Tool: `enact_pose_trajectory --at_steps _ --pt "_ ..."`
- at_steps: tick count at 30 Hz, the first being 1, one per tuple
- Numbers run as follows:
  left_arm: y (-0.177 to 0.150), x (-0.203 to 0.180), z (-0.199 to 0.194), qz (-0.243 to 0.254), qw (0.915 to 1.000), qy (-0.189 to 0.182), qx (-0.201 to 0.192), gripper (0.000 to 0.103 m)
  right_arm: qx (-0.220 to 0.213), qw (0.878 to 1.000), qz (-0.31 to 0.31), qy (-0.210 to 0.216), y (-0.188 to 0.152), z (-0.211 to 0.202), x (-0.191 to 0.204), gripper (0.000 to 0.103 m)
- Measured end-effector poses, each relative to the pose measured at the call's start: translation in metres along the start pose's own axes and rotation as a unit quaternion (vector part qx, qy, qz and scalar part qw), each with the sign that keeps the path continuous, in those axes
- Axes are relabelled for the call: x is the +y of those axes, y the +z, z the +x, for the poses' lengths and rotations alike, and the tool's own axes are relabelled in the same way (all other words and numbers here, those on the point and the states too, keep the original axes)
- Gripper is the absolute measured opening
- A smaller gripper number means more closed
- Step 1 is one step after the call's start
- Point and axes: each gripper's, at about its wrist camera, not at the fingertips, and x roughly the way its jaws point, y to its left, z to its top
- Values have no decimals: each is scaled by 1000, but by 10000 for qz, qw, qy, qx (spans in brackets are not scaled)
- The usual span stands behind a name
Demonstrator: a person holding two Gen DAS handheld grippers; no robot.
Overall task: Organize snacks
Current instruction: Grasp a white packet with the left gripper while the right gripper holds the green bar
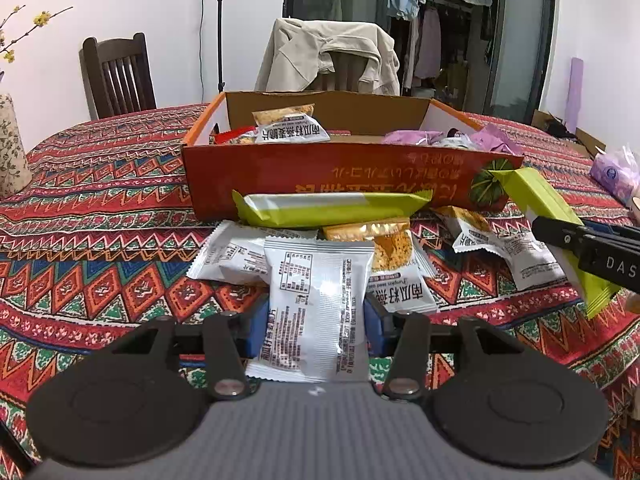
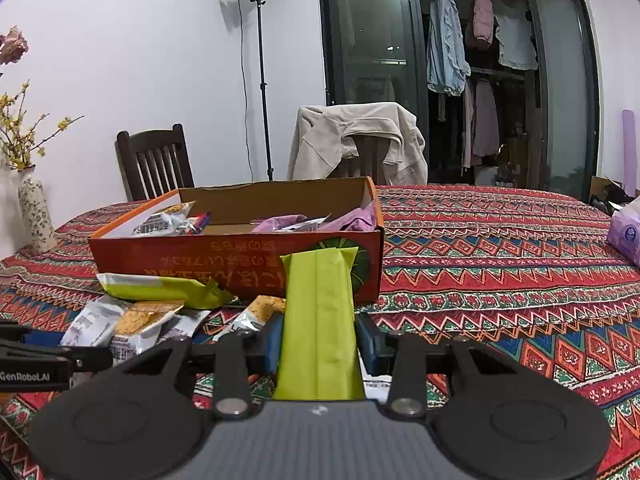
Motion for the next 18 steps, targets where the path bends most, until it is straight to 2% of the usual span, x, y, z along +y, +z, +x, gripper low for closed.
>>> enact_pose_trajectory --at_steps 8,18 --pt "7 2 -23 -47 9994 14 -342 49 -200 9997 -119 38 1 -8 5 37" --pt "46 0 -51 132 9946 152 -1019 49 -473 9984 -250 169 18 -26 14 38"
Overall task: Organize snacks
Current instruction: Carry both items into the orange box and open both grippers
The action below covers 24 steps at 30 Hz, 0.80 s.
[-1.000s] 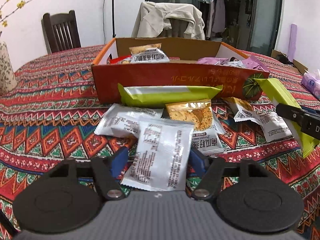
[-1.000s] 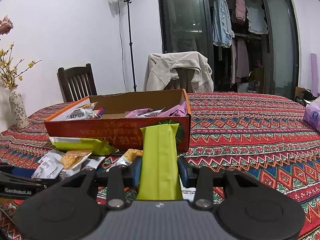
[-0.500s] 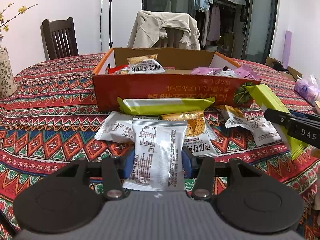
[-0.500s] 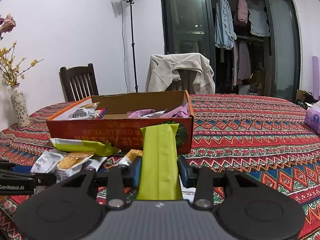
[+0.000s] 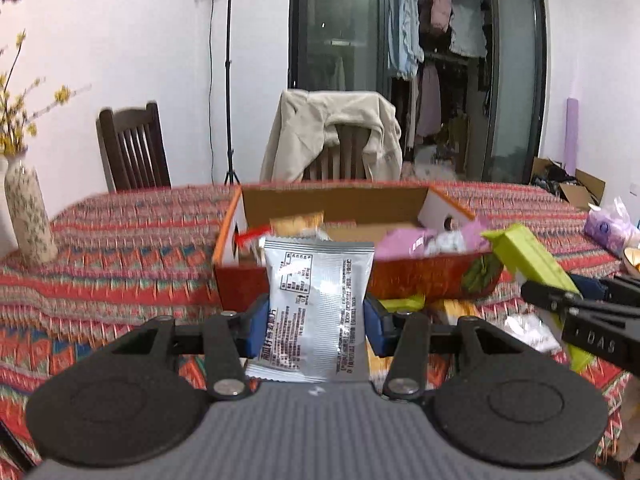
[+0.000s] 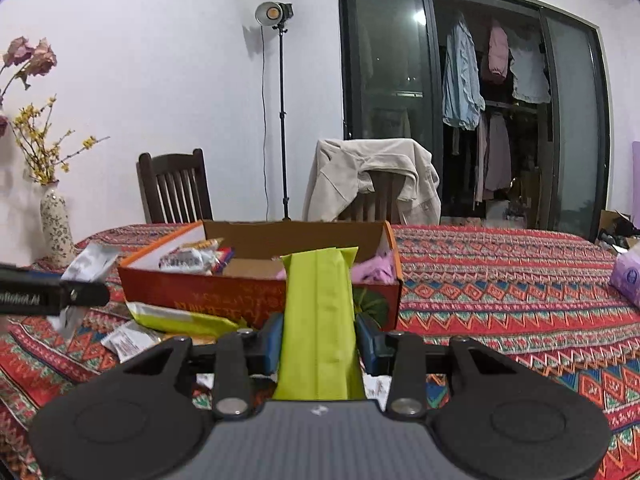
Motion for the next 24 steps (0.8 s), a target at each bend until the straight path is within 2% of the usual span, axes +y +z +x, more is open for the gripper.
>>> enact_pose_trajectory --at_steps 7,14,19,24 --pt "33 -7 4 89 9994 54 -336 49 -182 9998 -57 1 29 2 5 38" --pt "67 -13 25 -46 9986 76 -515 49 -323 9995 -53 -48 69 21 8 37" --pt "89 -12 49 -265 9984 51 -497 49 -359 9993 -32 -132 96 49 12 37" --pt "99 -7 81 -460 9979 91 -447 49 -264 9994 68 -190 109 88 13 37"
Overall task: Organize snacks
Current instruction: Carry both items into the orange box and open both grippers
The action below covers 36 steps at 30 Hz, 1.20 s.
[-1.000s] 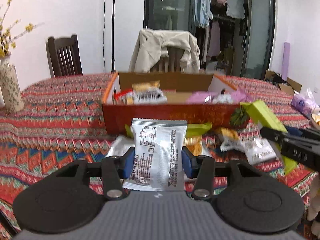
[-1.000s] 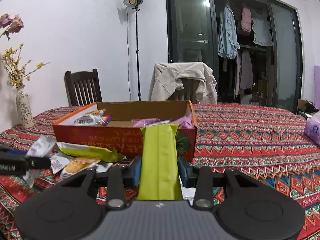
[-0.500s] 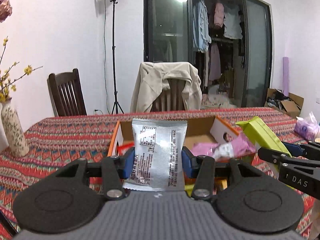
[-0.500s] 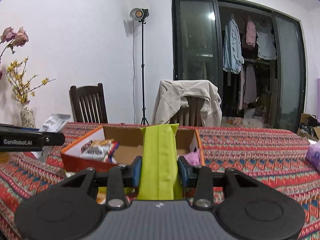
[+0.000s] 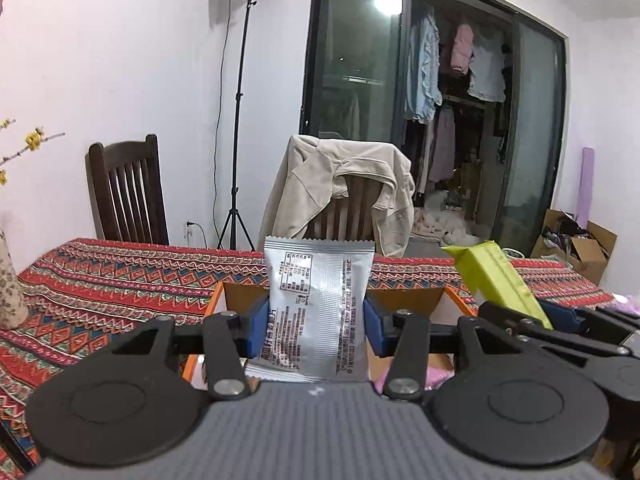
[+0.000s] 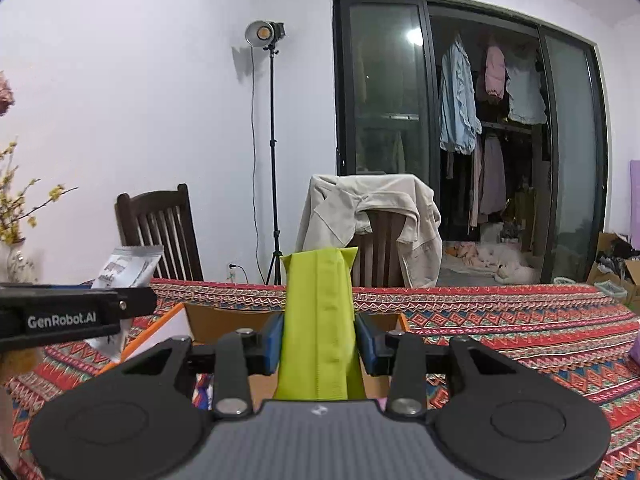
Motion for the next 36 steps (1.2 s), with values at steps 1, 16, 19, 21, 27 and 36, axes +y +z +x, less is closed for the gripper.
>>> enact_pose_trajectory --at_steps 1,16,19,21,27,36 --pt "0 1 8 -25 10000 21 5 49 30 10000 24 -19 1 10 0 37" --pt "-32 21 82 -175 9986 -165 470 49 390 9986 345 -48 -33 79 -20 38" --pt "-32 23 85 -222 9982 -257 496 63 457 9984 305 -95 -33 85 -19 39" --pt "-32 26 82 -321 9984 -185 422 97 440 9985 287 -159 -34 84 -20 58" --pt "-31 35 78 -632 9974 26 343 103 323 9981 396 -336 -36 76 -26 100" --pt "-28 28 72 -517 9980 159 335 103 400 9975 473 -343 -38 74 -28 102"
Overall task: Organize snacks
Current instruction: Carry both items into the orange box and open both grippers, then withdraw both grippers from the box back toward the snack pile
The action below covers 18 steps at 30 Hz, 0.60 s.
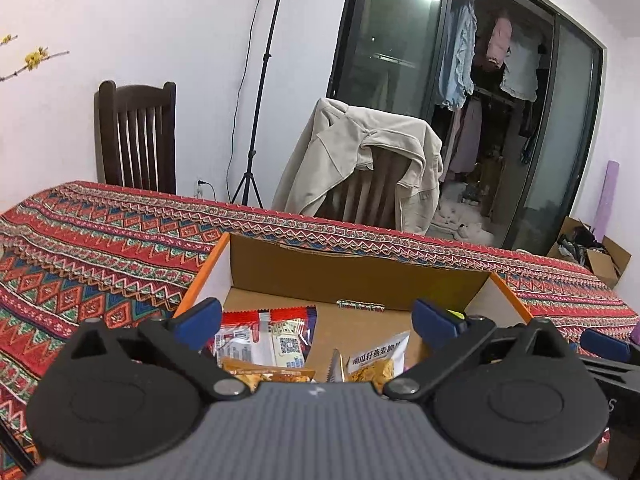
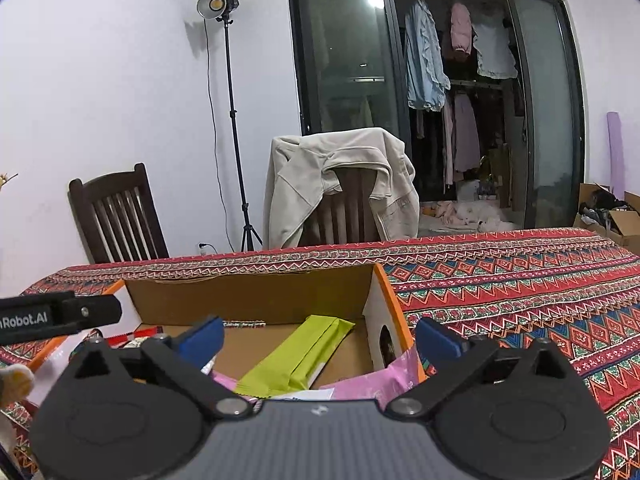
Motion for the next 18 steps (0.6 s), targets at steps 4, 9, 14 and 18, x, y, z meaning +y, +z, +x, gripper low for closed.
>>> enact_pose_trajectory --at_steps 4,9,14,18 --pt "7 -1 -15 -20 9999 65 -108 103 -57 10000 -29 29 6 -11 1 103" --pt "13 -3 -38 14 9998 81 -171 103 -142 9997 -124 136 15 -34 4 103" --pt "11 2 -64 144 9996 87 -218 103 -172 9992 -281 218 17 -60 7 103" --pt "2 10 -84 156 9998 11 -144 103 -119 9990 -366 210 11 -80 4 103"
